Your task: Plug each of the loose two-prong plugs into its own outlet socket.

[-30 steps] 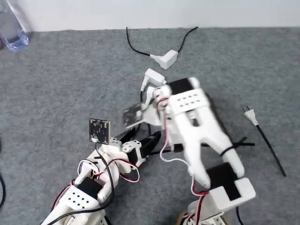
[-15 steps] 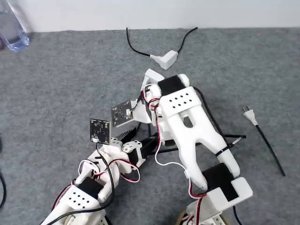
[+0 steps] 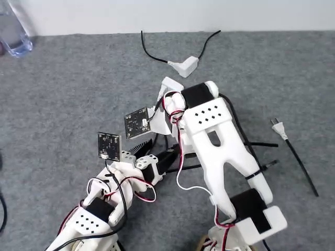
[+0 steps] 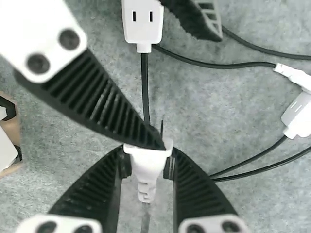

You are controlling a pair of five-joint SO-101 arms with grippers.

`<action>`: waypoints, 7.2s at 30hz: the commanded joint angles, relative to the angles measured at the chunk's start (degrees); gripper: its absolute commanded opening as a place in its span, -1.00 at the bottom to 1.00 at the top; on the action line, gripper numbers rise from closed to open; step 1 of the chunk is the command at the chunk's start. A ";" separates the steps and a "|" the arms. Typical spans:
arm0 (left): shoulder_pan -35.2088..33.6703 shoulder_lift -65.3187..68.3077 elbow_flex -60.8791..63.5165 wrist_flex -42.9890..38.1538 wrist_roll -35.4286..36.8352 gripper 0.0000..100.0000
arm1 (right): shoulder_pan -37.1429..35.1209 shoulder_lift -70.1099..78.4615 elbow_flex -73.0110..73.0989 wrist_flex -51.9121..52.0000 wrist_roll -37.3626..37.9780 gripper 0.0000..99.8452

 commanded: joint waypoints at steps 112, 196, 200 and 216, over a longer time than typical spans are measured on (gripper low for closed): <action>-75.69 0.09 1.80 7.91 -16.35 -0.43 | -18.24 13.23 -1.76 -15.69 -14.42 -0.98; -58.02 0.09 1.63 7.91 -16.09 -0.43 | 1.10 8.84 -0.70 -8.48 -5.36 -0.98; -47.56 0.09 1.45 7.91 -16.00 -0.43 | 8.57 5.49 -0.70 -6.02 -2.46 -0.98; -23.12 0.62 -10.24 35.87 -6.42 -0.72 | 26.77 -2.68 -0.70 0.13 8.09 -0.98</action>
